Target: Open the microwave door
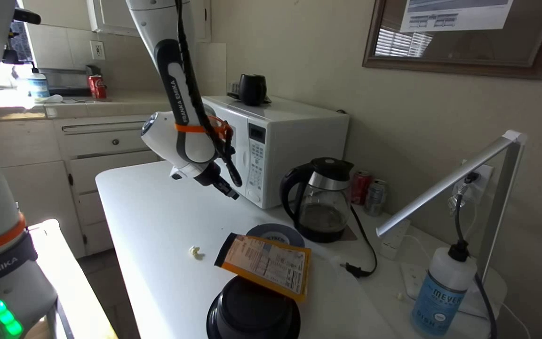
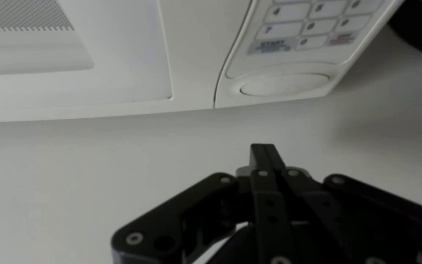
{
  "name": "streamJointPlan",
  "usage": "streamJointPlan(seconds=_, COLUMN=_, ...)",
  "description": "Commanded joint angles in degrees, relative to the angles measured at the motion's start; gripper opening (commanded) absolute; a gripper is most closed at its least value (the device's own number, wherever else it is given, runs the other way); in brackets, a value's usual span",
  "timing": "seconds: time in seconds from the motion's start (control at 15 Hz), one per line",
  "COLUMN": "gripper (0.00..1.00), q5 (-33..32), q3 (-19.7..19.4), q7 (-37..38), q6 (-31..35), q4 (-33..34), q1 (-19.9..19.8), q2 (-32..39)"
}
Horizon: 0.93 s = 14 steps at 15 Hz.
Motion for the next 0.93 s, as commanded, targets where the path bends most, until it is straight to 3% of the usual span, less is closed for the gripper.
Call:
streamJointPlan(seconds=0.0, gripper=0.0, q5=0.0, q3=3.5, q7=2.8, q6=-6.6, q4=-0.4, q1=-1.2, q2=0.7)
streamJointPlan(seconds=0.13, gripper=0.0, q5=0.0, q3=3.1, q7=3.6, q6=-8.5, q4=-1.0, q1=-1.2, q2=1.0)
streamJointPlan(seconds=0.2, gripper=0.0, q5=0.0, q3=-1.1, q7=5.1, q6=-7.8, q4=-0.9, q1=3.0, q2=0.7)
streamJointPlan(seconds=0.4, gripper=0.0, q5=0.1, q3=-3.2, q7=6.0, q6=-8.0, q4=-1.1, q1=3.7, q2=0.9)
streamJointPlan(seconds=0.87, gripper=0.0, q5=0.1, q3=-4.7, q7=6.6, q6=-6.8, q4=1.2, q1=4.9, q2=3.0)
